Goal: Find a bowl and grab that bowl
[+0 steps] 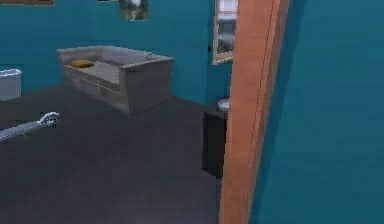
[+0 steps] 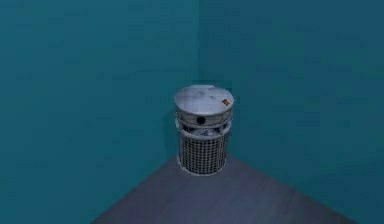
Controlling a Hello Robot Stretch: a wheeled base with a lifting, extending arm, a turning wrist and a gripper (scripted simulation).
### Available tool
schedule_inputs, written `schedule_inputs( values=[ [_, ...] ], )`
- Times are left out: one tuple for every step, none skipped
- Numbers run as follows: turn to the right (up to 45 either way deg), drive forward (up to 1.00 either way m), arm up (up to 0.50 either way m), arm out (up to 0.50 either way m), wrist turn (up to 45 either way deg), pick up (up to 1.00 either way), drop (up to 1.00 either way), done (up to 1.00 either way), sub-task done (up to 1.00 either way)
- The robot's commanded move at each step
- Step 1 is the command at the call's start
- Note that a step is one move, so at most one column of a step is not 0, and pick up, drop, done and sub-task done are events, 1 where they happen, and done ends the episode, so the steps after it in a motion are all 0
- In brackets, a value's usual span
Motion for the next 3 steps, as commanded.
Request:
schedule_inputs(
  values=[
    [-33.0,0.0,0.0,0.0,0.0,0.0,0.0,0.0,0.0],
    [0.0,0.4,0.0,0.0,0.0,0.0,0.0,0.0,0.0],
    [18.0,0.0,0.0,0.0,0.0,0.0,0.0,0.0,0.0]
  ],
)
